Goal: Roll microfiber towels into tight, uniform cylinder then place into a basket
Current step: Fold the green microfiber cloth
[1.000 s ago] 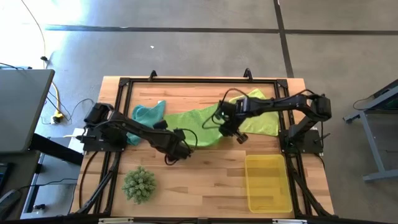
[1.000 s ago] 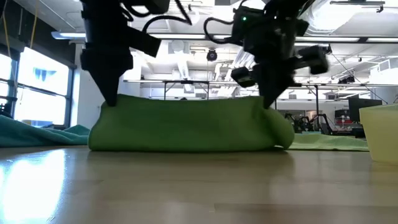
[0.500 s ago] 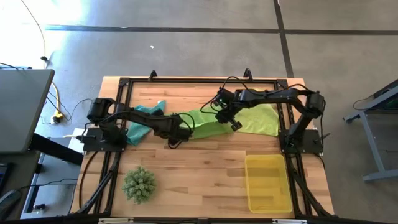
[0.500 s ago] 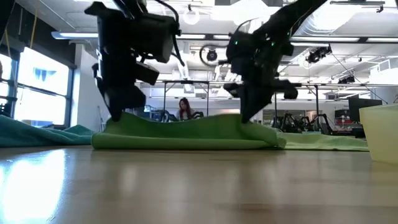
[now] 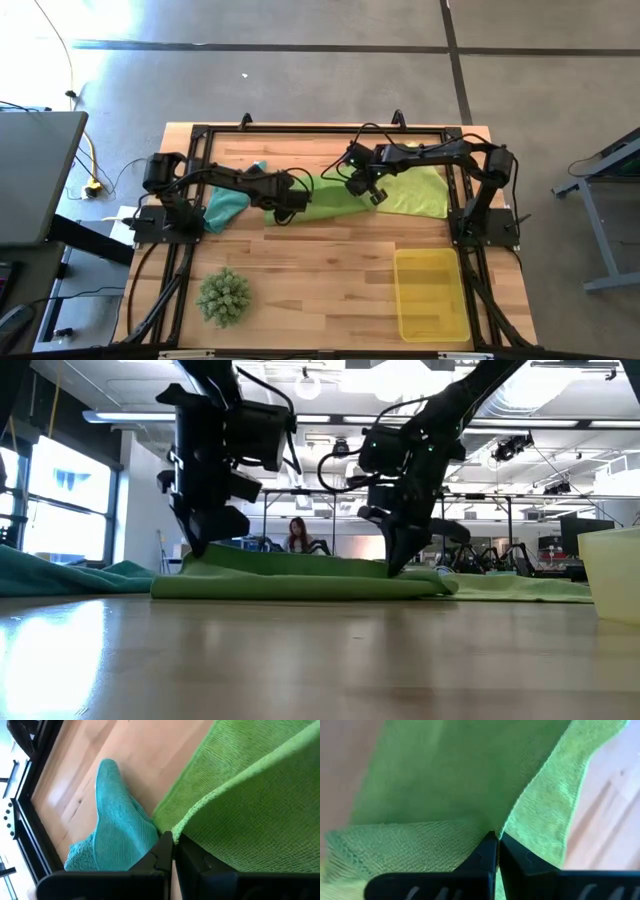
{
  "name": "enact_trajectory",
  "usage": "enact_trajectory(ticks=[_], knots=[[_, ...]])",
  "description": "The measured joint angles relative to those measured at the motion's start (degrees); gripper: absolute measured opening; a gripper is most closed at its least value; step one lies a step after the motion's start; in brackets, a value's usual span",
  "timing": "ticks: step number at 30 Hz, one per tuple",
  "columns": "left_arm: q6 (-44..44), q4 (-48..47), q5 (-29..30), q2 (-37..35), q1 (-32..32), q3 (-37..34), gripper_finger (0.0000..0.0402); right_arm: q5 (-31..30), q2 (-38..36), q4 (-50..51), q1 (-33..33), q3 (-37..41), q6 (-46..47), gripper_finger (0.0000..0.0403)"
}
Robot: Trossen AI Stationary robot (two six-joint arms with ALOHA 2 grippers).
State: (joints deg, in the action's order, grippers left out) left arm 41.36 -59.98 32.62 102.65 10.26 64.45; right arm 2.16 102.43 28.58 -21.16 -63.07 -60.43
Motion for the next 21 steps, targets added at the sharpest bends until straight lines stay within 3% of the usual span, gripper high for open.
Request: enact_trajectory(ticks=[4, 10, 21], knots=[[0.40, -0.03, 0.21, 0.00, 1.18, 0.00, 0.0003, -2.85, 0.00, 0.47, 0.01, -2.19, -1.08, 0.0000], [1.41, 0.06, -0.24, 0.00, 2.13, 0.00, 0.0003, 1.16, 0.22, -0.92, 0.01, -3.65, -1.21, 0.0000], [4.51, 0.09, 0.35, 0.00, 2.10, 0.00, 0.0003, 1.05, 0.28, -3.75, -1.27, -3.63, -1.37, 0.0000]])
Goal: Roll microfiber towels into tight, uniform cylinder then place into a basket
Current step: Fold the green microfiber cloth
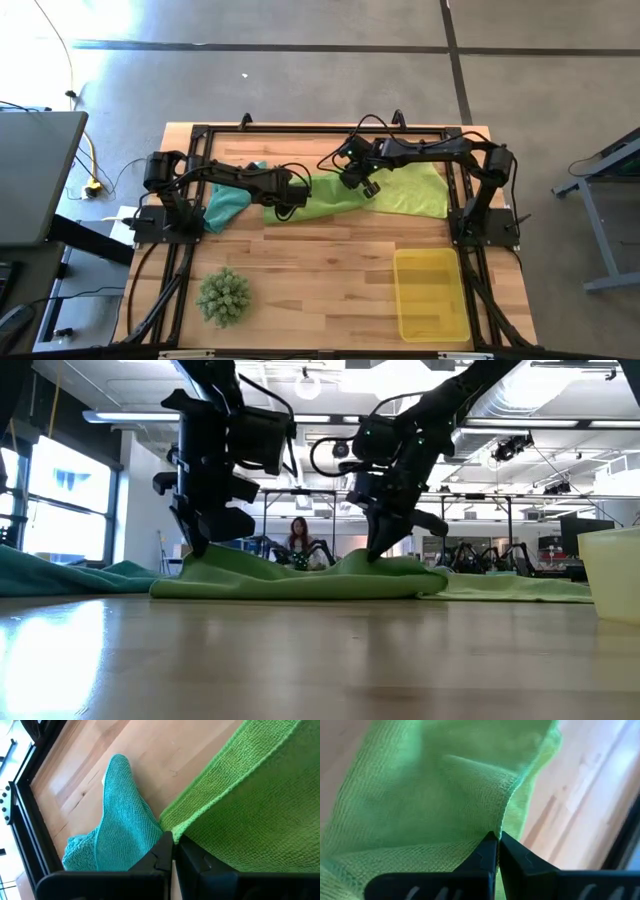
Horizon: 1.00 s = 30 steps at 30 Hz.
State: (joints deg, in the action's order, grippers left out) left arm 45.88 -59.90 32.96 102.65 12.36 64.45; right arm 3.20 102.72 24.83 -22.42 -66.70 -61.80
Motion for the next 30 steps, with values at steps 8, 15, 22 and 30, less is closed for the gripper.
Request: enact_trajectory(ticks=[8, 15, 22, 30], knots=[[1.52, -0.54, 2.47, 0.00, 0.00, 0.00, 0.0003, -0.02, 0.00, -1.04, -0.09, 0.00, -0.19, 0.0000], [3.99, -4.56, 3.26, 0.00, 0.00, 0.00, 0.0003, -0.02, 0.00, -1.49, -0.19, 0.00, -0.19, 0.0000], [4.53, -4.47, 3.69, 0.00, 0.00, 0.00, 0.0003, 0.00, 0.00, -3.99, -0.21, 0.00, 2.72, 0.0000], [4.03, -4.35, 3.72, 0.00, 0.00, 0.00, 0.0003, 0.02, 0.00, -7.35, -0.21, 0.00, 7.62, 0.0000]])
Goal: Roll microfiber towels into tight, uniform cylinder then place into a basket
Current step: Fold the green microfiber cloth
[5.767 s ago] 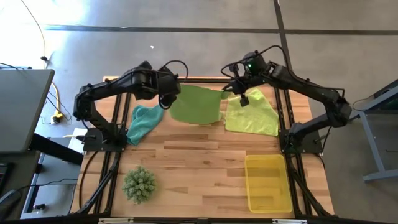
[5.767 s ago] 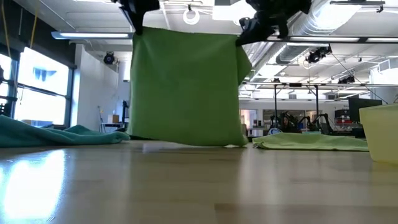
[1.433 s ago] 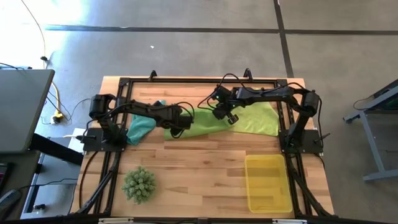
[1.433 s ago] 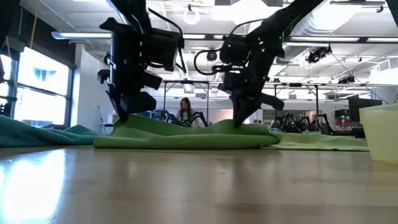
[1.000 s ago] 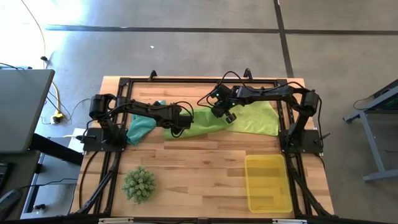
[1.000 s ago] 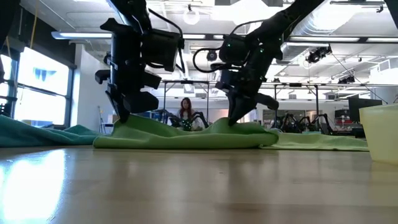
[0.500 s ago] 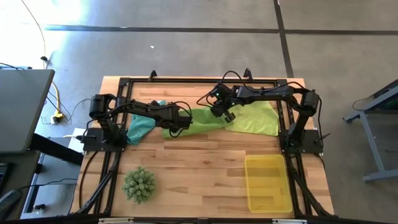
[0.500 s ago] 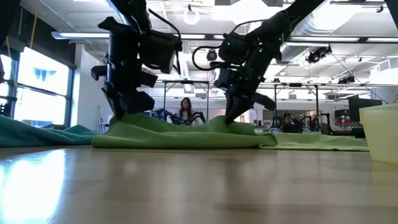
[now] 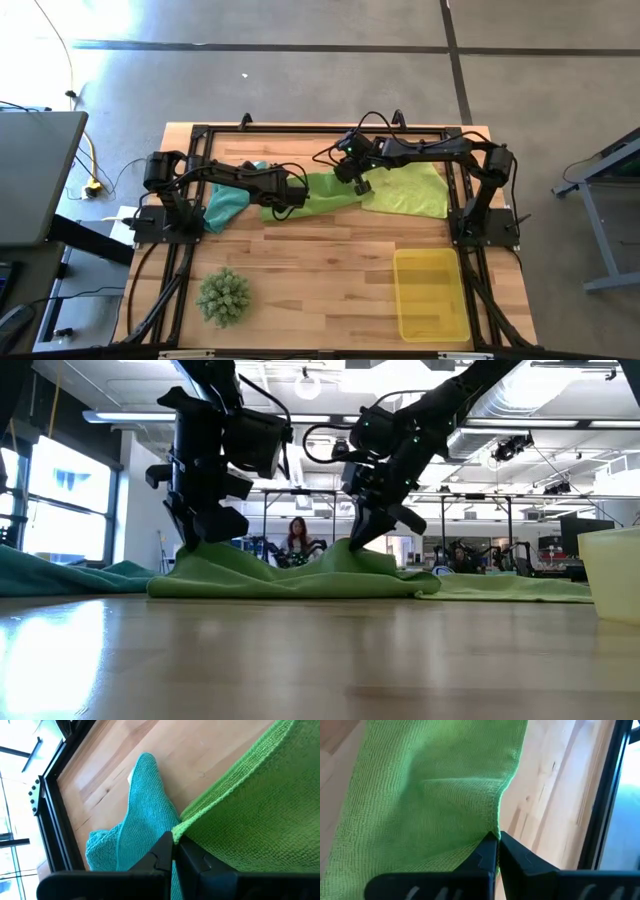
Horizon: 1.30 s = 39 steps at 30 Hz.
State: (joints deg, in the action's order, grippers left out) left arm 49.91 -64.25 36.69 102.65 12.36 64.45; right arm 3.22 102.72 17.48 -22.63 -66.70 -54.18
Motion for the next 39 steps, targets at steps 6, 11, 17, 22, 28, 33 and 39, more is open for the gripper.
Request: enact_trajectory(ticks=[6, 11, 17, 22, 28, 33, 39], knots=[[-1.50, 1.24, 0.02, 0.00, 0.00, 0.00, 0.0003, -0.02, 0.00, 2.67, 0.00, 0.02, 0.65, 0.0000], [-1.55, 1.25, 0.30, 0.00, 0.00, 0.00, 0.0003, -0.02, 0.00, 3.12, 0.00, 0.02, 5.31, 0.0000], [-1.63, 1.25, 0.44, 0.00, 0.00, 0.02, 0.0003, -0.02, 0.00, 3.15, 0.00, 0.02, 5.09, 0.0000], [-1.64, 1.23, 0.44, 0.00, 0.00, 0.00, 0.0007, -0.02, 0.00, 3.62, 0.00, 0.02, 2.03, 0.0009], [-2.24, 1.19, 0.79, 0.00, 0.00, 0.02, 0.0048, -0.08, 0.00, 3.75, 0.00, 0.02, 1.65, 0.0085], [-4.70, 1.10, 6.25, 0.00, -0.02, 0.01, 0.0093, -9.97, 0.00, 3.73, 0.34, 0.02, 3.26, 0.0140], [-5.12, 1.12, 4.91, 0.00, 0.04, 0.02, 0.0117, -22.35, 0.00, 4.66, 1.57, 0.02, 7.52, 0.0144]])
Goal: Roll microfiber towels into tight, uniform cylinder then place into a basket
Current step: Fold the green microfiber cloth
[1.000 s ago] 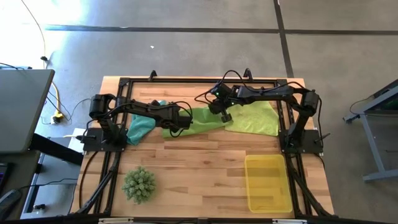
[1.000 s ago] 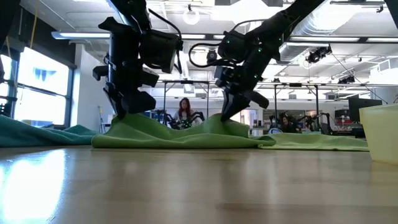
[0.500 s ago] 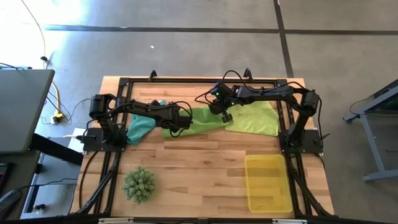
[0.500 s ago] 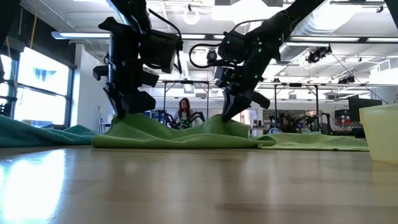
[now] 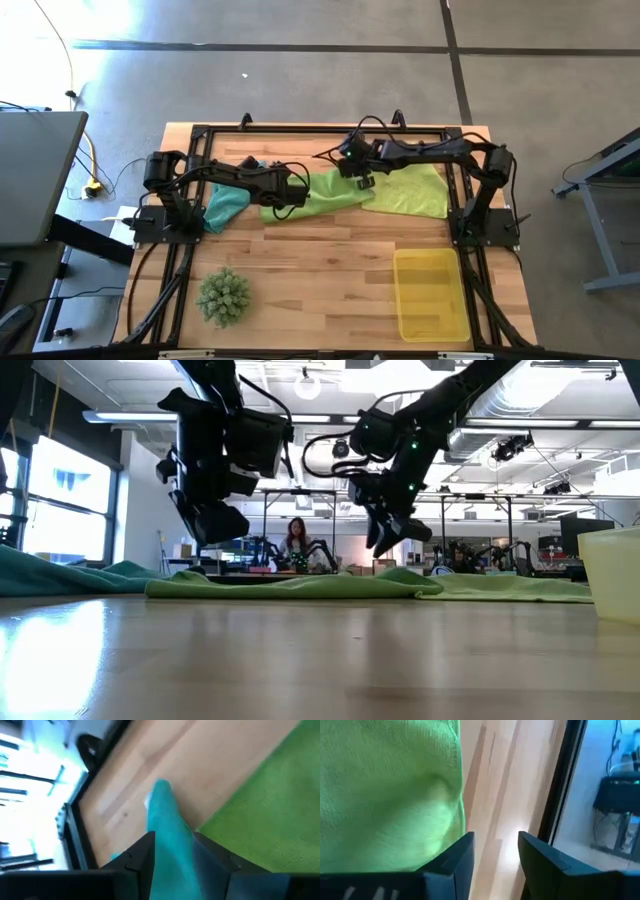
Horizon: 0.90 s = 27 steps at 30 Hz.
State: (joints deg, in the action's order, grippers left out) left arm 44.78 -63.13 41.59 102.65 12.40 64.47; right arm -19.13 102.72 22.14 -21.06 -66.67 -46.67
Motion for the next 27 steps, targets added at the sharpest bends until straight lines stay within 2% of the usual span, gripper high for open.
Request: enact_trajectory(ticks=[6, 10, 16, 21, 23, 27], knots=[[-2.80, 0.17, -10.20, 0.00, -0.52, 0.00, 0.0105, 1.29, -0.01, 2.99, 1.15, 0.00, 7.88, 0.0145], [-4.95, 0.49, -11.43, 0.00, -0.44, 0.00, 0.0097, 4.05, -0.02, 6.63, 1.31, 0.00, 11.36, 0.0145], [-4.97, 0.89, -13.29, 0.00, 0.39, 0.00, 0.0095, 11.97, -0.02, 12.28, 1.21, 0.00, 17.90, 0.0145], [-8.38, 10.87, -17.86, -0.05, 0.33, -4.22, 0.0094, 17.85, -0.02, 15.22, 1.21, 0.00, 19.16, 0.0145], [-9.81, 14.24, -20.07, -0.04, 0.33, -6.51, 0.0094, 18.70, -0.02, 15.20, 1.19, 0.00, 19.92, 0.0145], [-7.11, 17.08, -20.89, -0.40, 0.28, -9.56, 0.0093, 18.74, -0.02, 14.94, 1.18, 0.00, 21.58, 0.0145]])
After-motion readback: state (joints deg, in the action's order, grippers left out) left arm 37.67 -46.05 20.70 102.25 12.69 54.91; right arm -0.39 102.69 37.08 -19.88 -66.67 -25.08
